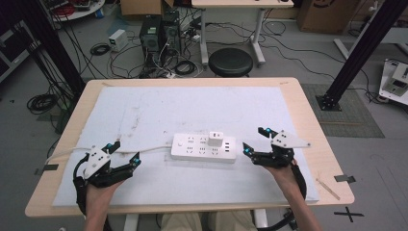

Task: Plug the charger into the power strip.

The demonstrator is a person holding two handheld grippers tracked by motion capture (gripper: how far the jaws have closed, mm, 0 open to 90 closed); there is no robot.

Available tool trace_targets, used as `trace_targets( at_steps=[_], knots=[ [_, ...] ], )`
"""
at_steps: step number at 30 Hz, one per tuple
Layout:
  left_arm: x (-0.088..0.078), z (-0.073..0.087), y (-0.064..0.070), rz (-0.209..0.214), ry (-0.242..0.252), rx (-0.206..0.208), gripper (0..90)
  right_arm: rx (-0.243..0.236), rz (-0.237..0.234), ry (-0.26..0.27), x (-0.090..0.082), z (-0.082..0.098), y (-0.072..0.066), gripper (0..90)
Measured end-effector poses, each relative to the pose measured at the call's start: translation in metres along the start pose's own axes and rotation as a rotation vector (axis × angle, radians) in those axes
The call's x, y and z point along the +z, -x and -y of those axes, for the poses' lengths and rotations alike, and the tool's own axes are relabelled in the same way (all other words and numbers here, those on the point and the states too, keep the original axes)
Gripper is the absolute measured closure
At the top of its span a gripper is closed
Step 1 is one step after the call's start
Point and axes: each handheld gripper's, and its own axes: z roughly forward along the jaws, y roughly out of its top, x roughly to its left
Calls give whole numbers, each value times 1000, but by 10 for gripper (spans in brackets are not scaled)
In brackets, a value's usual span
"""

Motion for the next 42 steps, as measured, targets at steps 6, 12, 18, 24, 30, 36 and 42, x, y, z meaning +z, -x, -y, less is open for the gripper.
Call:
trace_targets(
  at_steps=[6,12,18,24,30,36,42],
  knots=[
    [-3,1,-2,-15,-3,4,218,105,112,55,-21,10,-2,200],
    [-5,2,-6,-25,-10,2,218,129,259,101,-48,22,-13,199],
    [-3,2,-9,-29,-12,-2,217,142,275,99,-58,29,-14,200],
    [0,2,-7,-19,-16,2,218,162,283,91,-61,35,-10,200],
    [2,2,-7,-14,-15,4,218,171,278,87,-65,37,-7,200],
    [2,2,-7,-13,-18,8,218,178,272,81,-64,38,-6,200],
    [2,3,-7,-17,-21,7,217,173,265,78,-63,39,-6,200]
  ],
)
